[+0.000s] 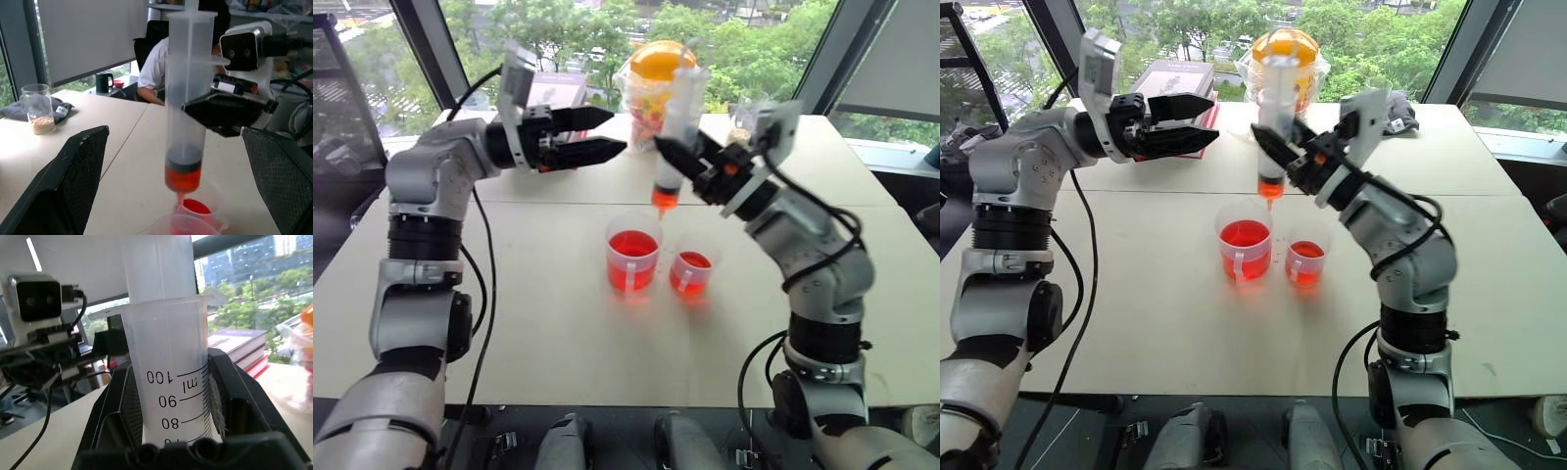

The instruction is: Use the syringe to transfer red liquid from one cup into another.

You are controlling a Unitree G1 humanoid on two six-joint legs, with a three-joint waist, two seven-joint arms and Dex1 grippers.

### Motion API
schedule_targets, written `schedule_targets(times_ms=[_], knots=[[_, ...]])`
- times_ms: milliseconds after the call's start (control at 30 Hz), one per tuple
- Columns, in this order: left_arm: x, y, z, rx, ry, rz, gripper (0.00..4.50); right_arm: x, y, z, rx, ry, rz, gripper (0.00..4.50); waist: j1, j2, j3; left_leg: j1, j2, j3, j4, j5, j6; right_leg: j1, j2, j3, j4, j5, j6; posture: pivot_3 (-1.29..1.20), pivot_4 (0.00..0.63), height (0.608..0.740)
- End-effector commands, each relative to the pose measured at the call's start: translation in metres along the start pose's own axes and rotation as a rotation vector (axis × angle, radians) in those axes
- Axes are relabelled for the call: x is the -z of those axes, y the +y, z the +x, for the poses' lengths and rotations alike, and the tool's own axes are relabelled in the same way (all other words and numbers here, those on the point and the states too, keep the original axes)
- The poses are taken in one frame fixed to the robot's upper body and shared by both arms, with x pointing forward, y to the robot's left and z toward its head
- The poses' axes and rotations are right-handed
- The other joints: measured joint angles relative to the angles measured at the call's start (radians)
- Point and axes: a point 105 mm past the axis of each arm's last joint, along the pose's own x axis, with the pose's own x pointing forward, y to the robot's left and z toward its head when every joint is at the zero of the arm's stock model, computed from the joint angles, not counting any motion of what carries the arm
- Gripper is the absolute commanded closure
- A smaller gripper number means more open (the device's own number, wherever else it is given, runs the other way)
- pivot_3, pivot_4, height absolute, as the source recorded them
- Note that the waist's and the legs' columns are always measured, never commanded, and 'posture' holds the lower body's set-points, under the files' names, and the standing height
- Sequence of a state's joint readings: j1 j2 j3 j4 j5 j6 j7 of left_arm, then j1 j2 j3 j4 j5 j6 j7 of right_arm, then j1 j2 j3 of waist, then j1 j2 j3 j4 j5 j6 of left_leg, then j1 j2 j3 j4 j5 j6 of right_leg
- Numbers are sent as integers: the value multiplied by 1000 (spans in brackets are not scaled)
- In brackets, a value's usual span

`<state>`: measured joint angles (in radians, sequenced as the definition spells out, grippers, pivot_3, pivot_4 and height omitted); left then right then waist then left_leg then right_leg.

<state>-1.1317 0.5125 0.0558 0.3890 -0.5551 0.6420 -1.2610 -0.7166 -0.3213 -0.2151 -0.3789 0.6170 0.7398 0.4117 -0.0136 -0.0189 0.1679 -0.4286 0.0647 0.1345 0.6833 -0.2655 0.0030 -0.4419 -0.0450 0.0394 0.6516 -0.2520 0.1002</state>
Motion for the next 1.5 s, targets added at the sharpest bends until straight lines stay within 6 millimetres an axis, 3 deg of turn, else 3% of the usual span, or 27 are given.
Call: schedule_targets(times_ms=[33, 167, 433, 767, 1033, 1133, 1333, 1500], knots=[[-11, -4, 13, 44, -31, 52, 48, -22, 1, -17, 28, -48, -50, 3078, -1, 0, 0, 0, 0, 0, 0, 0, 0, 0, 0, 0, 0, 0, 0, 0, 150, 740], [-16, -4, 33, 88, -62, 64, 48, -4, -1, -37, 80, 23, -52, 3078, 0, 0, 0, 0, 0, 0, 0, 0, 0, 0, 0, 0, -1, 0, 0, 0, 150, 740], [-33, -13, 68, 211, -101, 98, 48, 36, 3, -54, 139, 116, -32, 3078, -4, 0, 0, 0, 0, -1, 0, 0, 0, 0, 1, 1, -1, 0, 0, 0, 150, 740], [-17, -13, 111, 237, 7, 116, 48, 47, 5, -55, 153, 135, -52, 3078, -3, 0, 0, 0, -1, -1, -1, 0, 1, 0, 1, 1, -2, 0, 0, 0, 150, 740], [-13, -16, 127, 257, 8, 91, 48, 47, 4, -56, 153, 143, -72, 3078, -2, -1, 0, -1, -1, -2, -1, -1, 1, 0, 1, 1, -3, 0, 0, 0, 150, 740], [-13, -17, 129, 265, 3, 86, 1370, 46, 4, -56, 155, 144, -77, 3078, -2, -1, 0, -1, -1, -2, 0, -1, 1, 0, 1, 1, -3, 0, 0, 0, 150, 740], [-13, -19, 130, 284, -3, 78, 4460, 46, 4, -57, 157, 148, -84, 3078, -3, -1, 0, -1, -1, -2, -1, -1, 1, 0, 1, 1, -3, 0, 0, 0, 150, 740], [-1, -21, 131, 299, 41, 106, 4460, 42, 4, -55, 151, 141, -99, 3078, -2, -1, 0, -1, -1, -2, 0, -1, 1, 0, 1, 1, -3, 0, 0, 0, 150, 740]])
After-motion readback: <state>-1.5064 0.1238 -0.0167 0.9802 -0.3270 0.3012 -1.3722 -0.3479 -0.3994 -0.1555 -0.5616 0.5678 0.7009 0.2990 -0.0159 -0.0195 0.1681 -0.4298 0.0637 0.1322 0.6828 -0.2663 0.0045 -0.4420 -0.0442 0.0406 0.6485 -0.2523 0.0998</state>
